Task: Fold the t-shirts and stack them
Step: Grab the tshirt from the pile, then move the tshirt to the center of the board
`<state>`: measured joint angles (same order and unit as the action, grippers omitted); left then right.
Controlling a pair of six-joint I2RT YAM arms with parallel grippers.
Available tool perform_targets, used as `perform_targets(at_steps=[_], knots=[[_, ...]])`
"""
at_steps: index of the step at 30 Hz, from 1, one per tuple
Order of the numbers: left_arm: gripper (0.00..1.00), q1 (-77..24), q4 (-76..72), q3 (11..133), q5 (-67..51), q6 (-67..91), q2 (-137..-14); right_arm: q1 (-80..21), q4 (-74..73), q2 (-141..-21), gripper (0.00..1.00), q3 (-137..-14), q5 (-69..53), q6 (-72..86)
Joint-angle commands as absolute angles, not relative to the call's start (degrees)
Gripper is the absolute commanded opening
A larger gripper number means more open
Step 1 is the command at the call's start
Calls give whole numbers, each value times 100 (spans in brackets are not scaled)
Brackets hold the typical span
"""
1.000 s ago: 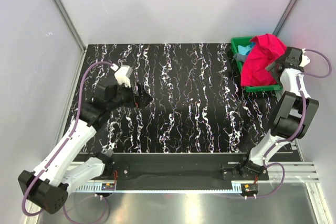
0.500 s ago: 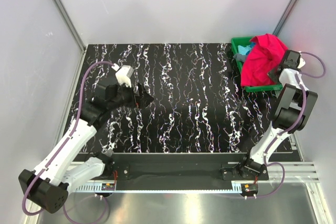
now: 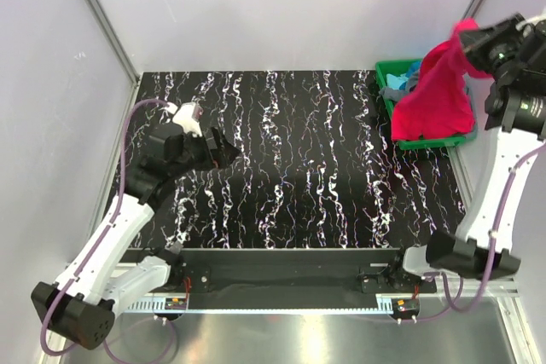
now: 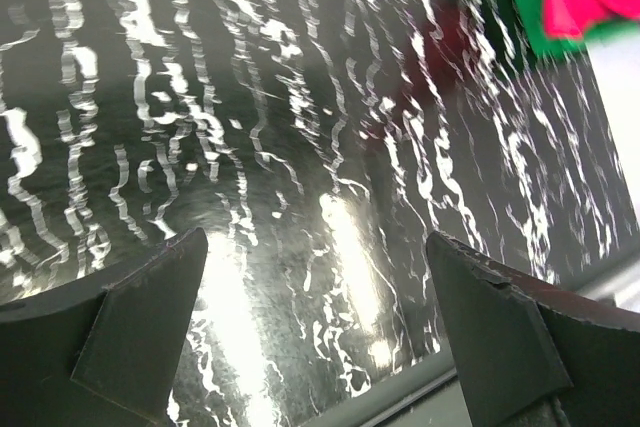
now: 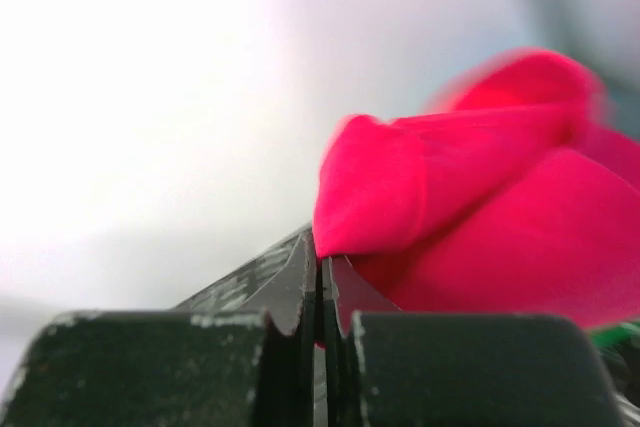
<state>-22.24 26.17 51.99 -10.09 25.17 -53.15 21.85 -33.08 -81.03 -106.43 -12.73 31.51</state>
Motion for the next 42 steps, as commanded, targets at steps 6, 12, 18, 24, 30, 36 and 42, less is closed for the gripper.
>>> perform_targets(at_steps=[6, 12, 18, 24, 30, 36, 42], knots=[[99, -1855, 3225, 6230, -238, 3032, -4650, 669, -4464, -8085, 0, -12549, -4270, 4234], [99, -1846, 3981, 6820, -26, 2848, -4412, 326, -3540, -8261, 0, -13649, -4797, 5821], [99, -1846, 4438, 7066, 228, 2865, -4026, 35, -1881, -8524, 0, -13851, -5378, 7444], [99, -1837, 4597, 6812, 35, 2892, -4192, 35, -1899, -7177, 0, -10747, -5151, 6409], [99, -1846, 4597, 6065, -526, 2777, -4666, 35, -2328, -6460, 5, -6587, -4457, 4934], [98, -1854, 4167, 5309, -861, 3014, -5026, 229, -3330, -6540, 7, -5520, -3210, 3604], [89, -1846, 3832, 5423, -1003, 3129, -5993, 237, -4279, -6267, 22, -5168, -2112, 3393]])
